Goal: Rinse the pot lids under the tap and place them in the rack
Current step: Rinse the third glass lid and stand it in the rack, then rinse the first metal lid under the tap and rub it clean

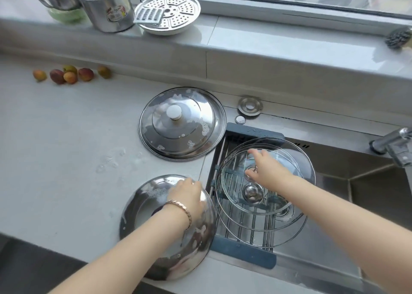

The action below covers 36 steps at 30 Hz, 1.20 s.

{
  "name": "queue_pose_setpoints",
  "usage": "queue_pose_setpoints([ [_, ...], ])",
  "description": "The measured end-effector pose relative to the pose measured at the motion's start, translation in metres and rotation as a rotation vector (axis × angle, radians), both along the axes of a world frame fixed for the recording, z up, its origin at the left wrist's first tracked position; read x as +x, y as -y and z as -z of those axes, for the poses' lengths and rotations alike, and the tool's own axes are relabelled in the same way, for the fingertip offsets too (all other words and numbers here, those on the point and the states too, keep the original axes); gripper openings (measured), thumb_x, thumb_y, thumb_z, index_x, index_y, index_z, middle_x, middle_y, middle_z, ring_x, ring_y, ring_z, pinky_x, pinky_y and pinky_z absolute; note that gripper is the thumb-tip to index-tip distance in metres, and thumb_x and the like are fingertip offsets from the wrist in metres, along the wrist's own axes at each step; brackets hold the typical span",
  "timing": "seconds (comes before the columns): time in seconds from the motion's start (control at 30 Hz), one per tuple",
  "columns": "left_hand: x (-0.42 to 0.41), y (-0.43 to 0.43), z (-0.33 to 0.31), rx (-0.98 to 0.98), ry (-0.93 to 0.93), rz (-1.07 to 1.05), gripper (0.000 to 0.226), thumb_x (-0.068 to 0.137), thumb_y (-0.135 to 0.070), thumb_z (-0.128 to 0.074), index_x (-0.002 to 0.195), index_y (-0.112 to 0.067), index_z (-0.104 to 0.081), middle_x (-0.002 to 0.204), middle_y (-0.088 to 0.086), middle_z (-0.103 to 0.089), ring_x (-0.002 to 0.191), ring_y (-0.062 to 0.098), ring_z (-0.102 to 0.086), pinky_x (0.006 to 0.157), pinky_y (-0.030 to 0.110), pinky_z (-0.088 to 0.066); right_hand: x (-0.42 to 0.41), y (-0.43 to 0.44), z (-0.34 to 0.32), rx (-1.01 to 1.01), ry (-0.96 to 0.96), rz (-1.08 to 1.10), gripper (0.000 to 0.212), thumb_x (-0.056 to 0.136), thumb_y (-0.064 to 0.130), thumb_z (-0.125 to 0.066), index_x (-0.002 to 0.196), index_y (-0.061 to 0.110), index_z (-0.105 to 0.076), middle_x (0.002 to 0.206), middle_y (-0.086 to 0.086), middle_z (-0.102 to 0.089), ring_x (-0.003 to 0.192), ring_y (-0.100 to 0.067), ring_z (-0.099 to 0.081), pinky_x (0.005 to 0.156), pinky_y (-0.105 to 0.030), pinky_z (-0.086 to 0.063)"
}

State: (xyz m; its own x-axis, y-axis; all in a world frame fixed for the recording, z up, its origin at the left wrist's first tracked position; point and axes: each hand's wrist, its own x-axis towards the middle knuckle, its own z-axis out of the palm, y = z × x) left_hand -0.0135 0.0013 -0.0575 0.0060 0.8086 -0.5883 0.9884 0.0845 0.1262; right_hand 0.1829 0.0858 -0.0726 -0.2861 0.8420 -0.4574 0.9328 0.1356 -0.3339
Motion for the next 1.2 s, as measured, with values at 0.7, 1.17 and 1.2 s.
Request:
queue_pose_setpoints([
  [0.7,0.008,0.035,-0.069,0.379,0.294,0.129,0.022,0.072,-0.031,-0.060,0.082,-0.017,-0.045,0.081,-0.001,-0.044,0.073,0.017,-0.046,0.056,0.015,-0.032,0.016,0.097,-0.030,-0.237,-0.545,0.472,0.042,0.095,0.047,-0.038,0.109,0.016,-0.062,0.108,0.000,-0.066,0.098,-0.015,-0.061,0.091,-0.031,-0.047],
  [1.17,0.227,0.011,-0.083,0.383,0.597,0.056,0.033,0.090,-0.041,-0.047,0.116,-0.021,-0.055,0.113,-0.002,-0.054,0.098,0.015,-0.054,0.085,0.027,-0.046,0.242,0.112,-0.052,-0.417,-1.346,1.125,0.033,0.075,0.036,-0.055,0.071,0.009,-0.075,0.067,-0.008,-0.072,0.055,-0.018,-0.069,0.052,-0.026,-0.057],
  [1.2,0.238,0.004,-0.079,0.337,0.623,-0.048,0.030,0.090,-0.038,-0.048,0.113,-0.020,-0.058,0.110,-0.002,-0.058,0.095,0.014,-0.056,0.083,0.028,-0.048,0.257,0.113,-0.048,-0.408,-1.358,1.139,0.031,0.072,0.035,-0.058,0.068,0.010,-0.076,0.067,-0.009,-0.072,0.056,-0.018,-0.069,0.052,-0.026,-0.057],
])
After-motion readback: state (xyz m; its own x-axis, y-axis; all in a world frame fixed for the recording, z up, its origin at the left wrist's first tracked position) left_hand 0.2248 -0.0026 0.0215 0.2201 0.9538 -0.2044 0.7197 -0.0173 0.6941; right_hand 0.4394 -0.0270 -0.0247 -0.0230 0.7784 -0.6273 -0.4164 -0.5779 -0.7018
